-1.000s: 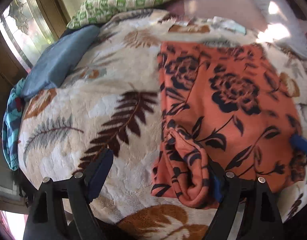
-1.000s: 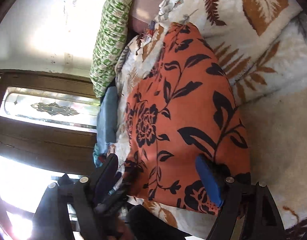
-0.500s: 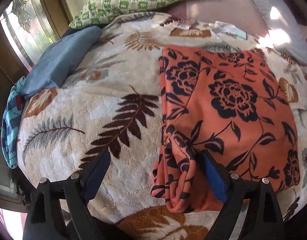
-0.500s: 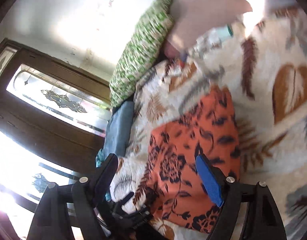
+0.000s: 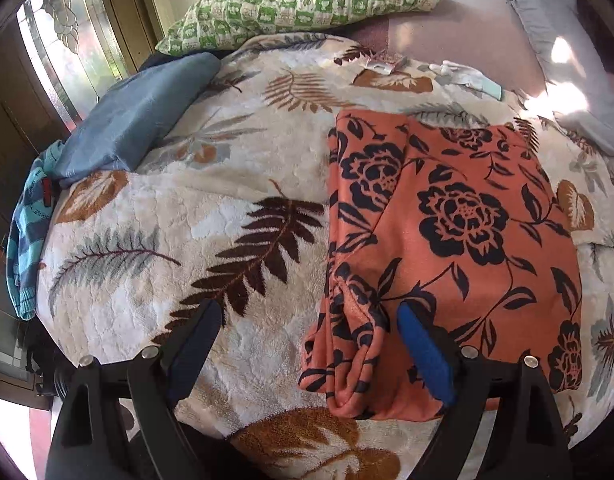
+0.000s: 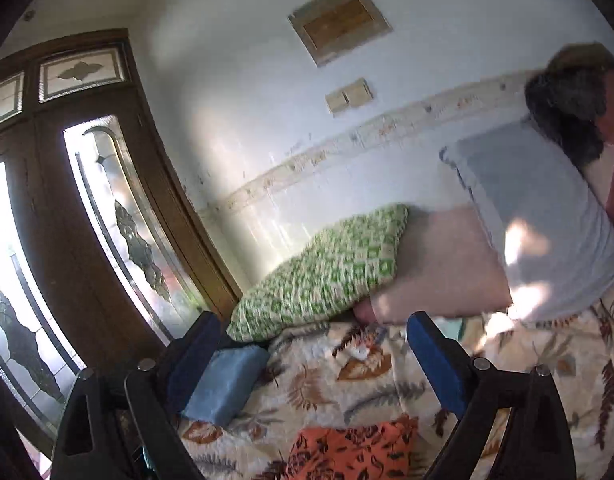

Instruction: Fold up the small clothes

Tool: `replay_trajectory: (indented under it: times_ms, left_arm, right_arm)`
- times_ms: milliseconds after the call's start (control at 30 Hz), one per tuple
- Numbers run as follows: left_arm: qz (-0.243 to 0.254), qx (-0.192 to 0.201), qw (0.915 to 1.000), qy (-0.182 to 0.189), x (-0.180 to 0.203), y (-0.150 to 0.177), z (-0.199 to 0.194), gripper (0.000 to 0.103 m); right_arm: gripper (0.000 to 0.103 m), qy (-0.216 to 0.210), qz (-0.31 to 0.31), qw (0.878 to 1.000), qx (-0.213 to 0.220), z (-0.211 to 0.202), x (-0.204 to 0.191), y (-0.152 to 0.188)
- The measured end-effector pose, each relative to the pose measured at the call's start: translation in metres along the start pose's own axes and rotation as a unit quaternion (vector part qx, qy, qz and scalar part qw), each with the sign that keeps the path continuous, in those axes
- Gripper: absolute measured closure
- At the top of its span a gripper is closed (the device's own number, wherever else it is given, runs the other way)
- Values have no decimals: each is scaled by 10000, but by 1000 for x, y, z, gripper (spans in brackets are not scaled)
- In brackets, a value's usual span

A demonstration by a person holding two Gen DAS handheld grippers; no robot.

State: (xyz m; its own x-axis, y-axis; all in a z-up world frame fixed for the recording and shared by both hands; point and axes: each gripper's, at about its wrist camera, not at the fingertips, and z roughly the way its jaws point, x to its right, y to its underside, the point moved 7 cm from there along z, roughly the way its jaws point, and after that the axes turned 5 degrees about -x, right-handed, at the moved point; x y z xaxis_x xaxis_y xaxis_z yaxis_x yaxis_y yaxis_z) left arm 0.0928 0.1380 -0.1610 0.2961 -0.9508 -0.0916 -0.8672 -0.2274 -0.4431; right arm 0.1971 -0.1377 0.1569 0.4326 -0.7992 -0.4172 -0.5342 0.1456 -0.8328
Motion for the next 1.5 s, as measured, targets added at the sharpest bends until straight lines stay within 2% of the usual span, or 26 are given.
replay_trajectory:
  times_ms: [67, 133, 200, 267, 333, 400, 467, 533, 600, 633, 700, 733, 800, 833, 867, 900, 967, 1033, 1067, 1167, 1233, 1300, 1333, 1400, 1500]
  left_arm:
    - [-39, 195, 9997, 110, 2, -9, -11, 12]
    - [-15, 298, 9995, 142, 6, -14, -14, 12]
    - [146, 221, 9996, 74, 13, -16, -3, 12]
    - [304, 38, 9995, -102, 18, -13, 15, 12]
    - [352, -164, 9990, -209, 17, -7, 33, 12]
    - [241, -157, 9995, -96, 15, -4, 39, 11]
    - [246, -120, 9995, -128, 12, -5, 42, 5]
    - [270, -112, 9995, -74, 12, -5, 43, 5]
    - [272, -122, 9995, -55, 12, -5, 44, 5]
    - [275, -124, 9995, -56, 11, -5, 44, 4]
    - [274, -136, 9995, -57, 11, -6, 46, 4]
    - [273, -129, 9995, -40, 11, -6, 46, 4]
    - [232, -131, 9996, -8, 10, -5, 47, 3]
    - [207, -138, 9997, -3, 10, -5, 47, 3]
    - [190, -149, 9997, 38, 10, -6, 47, 2]
    - [159, -182, 9997, 63, 10, -7, 46, 3]
    - [189, -164, 9997, 29, 9, -9, 39, 3]
    - [186, 61, 9998, -51, 6, -12, 28, 3]
    - [170, 98, 9998, -36, 4, -13, 24, 3]
    - [-26, 215, 9998, -6, -4, -12, 12, 3]
    - [-91, 196, 9998, -23, -8, -10, 8, 3]
    - [-75, 194, 9998, -57, -9, -9, 3, 3]
    - [-61, 238, 9997, -60, -10, -9, -2, 3]
    - [-54, 396, 9992, -67, -12, -9, -15, 3]
    - [-100, 440, 9990, -24, -14, -9, -24, 3]
  right_arm:
    - [7, -227, 386, 9970, -635, 39, 25, 51]
    - [7, -608, 833, 9871, -1226, 77, 46, 99]
    - [7, -1057, 1423, 9683, -1759, 112, 64, 143]
    - [7, -1334, 1961, 9446, -2271, 148, 81, 182]
    - [7, -1518, 2341, 9264, -2527, 175, 98, 211]
    - [7, -1621, 2628, 9113, -2725, 200, 113, 229]
    - [7, -1507, 2890, 9008, -2870, 224, 134, 248]
    - [9, -1518, 3194, 8832, -3079, 247, 154, 271]
    - [9, -1488, 3493, 8778, -2920, 250, 168, 275]
    - [9, -1471, 3487, 8797, -2880, 247, 167, 270]
    - [9, -1352, 3136, 8937, -2910, 239, 155, 258]
    - [9, -1442, 2957, 8996, -2873, 232, 145, 249]
    - [9, -1608, 2749, 9051, -2816, 224, 133, 242]
    - [9, -1459, 2671, 9078, -2887, 227, 134, 247]
    - [9, -1130, 2593, 9079, -3093, 234, 142, 260]
    - [9, -994, 2657, 9017, -3263, 243, 151, 274]
    - [9, -1031, 2990, 8981, -3055, 239, 157, 271]
    - [9, -890, 2763, 9088, -2998, 224, 145, 257]
    - [9, -1037, 2578, 9129, -2991, 216, 133, 251]
    - [9, -1557, 2514, 9112, -2868, 184, 105, 248]
    - [9, -1623, 2603, 9033, -2999, 175, 98, 269]
    - [9, -1140, 2589, 8942, -3469, 184, 106, 310]
    - [10, -1063, 2623, 8934, -3490, 186, 110, 319]
    - [10, -1000, 2616, 9004, -3330, 176, 104, 306]
    - [10, -958, 2079, 9164, -3284, 163, 79, 286]
